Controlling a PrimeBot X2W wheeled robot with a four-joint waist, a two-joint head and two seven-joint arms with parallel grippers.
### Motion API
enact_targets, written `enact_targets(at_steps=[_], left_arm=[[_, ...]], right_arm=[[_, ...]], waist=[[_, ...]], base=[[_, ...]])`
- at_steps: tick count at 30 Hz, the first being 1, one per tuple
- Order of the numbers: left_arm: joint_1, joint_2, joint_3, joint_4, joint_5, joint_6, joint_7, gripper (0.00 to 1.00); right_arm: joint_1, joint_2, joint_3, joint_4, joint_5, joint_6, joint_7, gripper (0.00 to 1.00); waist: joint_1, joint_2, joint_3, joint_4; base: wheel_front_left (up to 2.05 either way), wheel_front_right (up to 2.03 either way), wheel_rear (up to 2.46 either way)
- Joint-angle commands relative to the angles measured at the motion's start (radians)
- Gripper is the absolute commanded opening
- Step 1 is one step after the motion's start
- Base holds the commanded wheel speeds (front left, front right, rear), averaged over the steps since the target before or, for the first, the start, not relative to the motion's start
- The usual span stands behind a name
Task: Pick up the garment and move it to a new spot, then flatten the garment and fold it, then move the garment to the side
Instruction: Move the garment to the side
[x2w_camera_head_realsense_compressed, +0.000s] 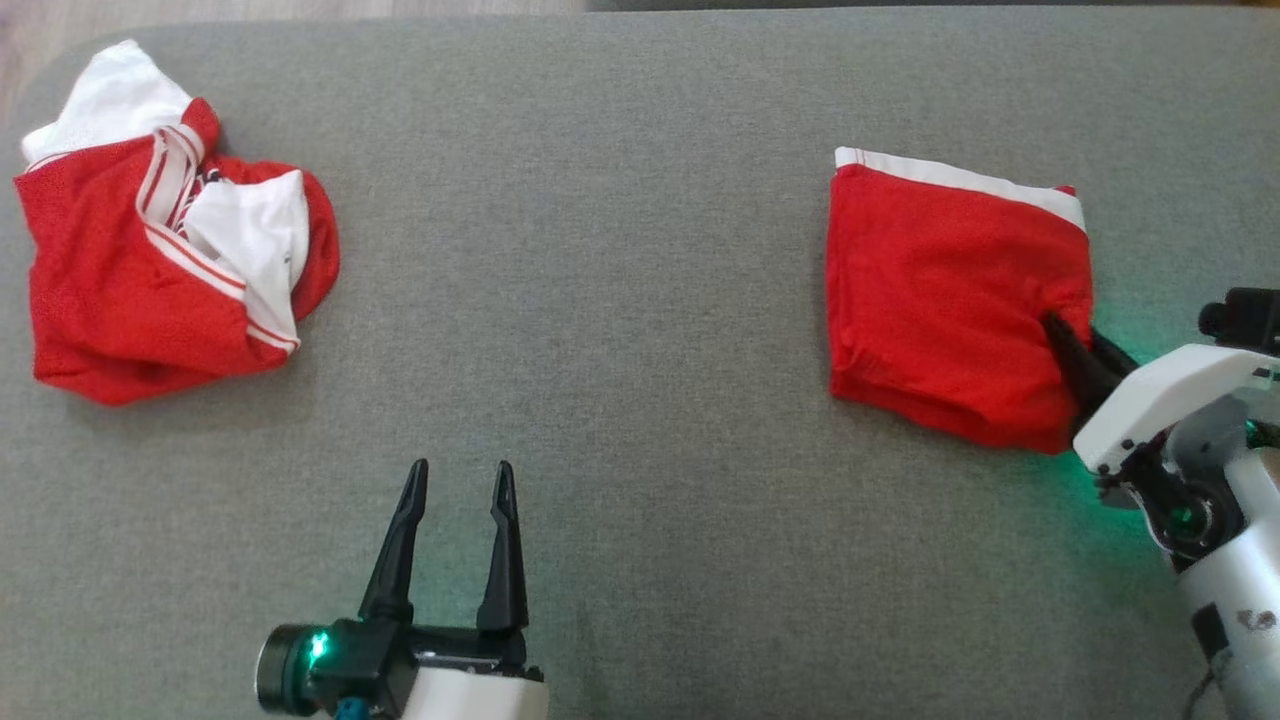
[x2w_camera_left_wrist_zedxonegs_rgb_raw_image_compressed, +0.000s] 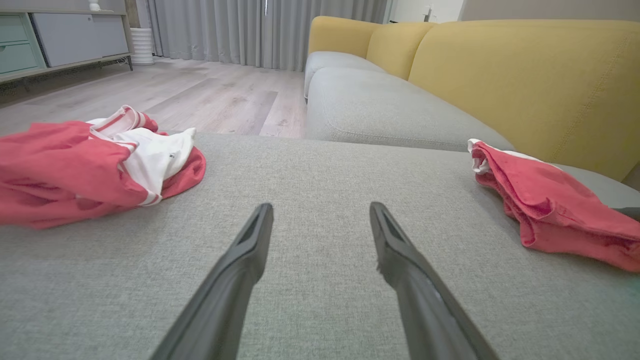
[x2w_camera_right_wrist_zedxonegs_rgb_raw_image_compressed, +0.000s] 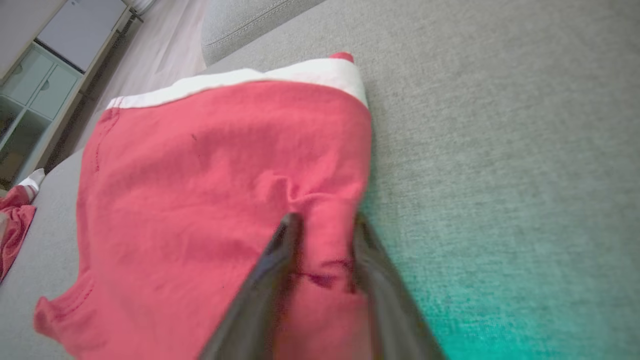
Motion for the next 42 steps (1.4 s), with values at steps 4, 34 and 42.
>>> enact_targets(at_steps=[4, 34, 42], left_arm=[[-0.041, -0.003, 0.023, -0.032, -0.005, 0.007, -0.005, 1.0], [-0.234, -0.003, 0.027, -0.007, 0.023, -0.058, -0.005, 1.0], [-0.189, -0.003, 0.032, 0.012, 0.004, -0.042, -0.005, 1.0]], right_arm=[[-0.042, -0.078, 0.028, -0.03, -0.005, 0.007, -0.056, 0.0], [-0.216, -0.578, -0.105, -0.054, -0.348, 0.007, -0.109, 1.0], [-0.145, -0.345, -0.147, -0.088, -0.589, 0.007, -0.207, 1.0]], waist=[[0.0, 0.0, 0.018, -0.023], [0.0, 0.0, 0.264, -0.095], [0.0, 0.0, 0.121, -0.061]], base=[[0.0, 0.0, 0.0], [0.0, 0.0, 0.0], [0.0, 0.0, 0.0]])
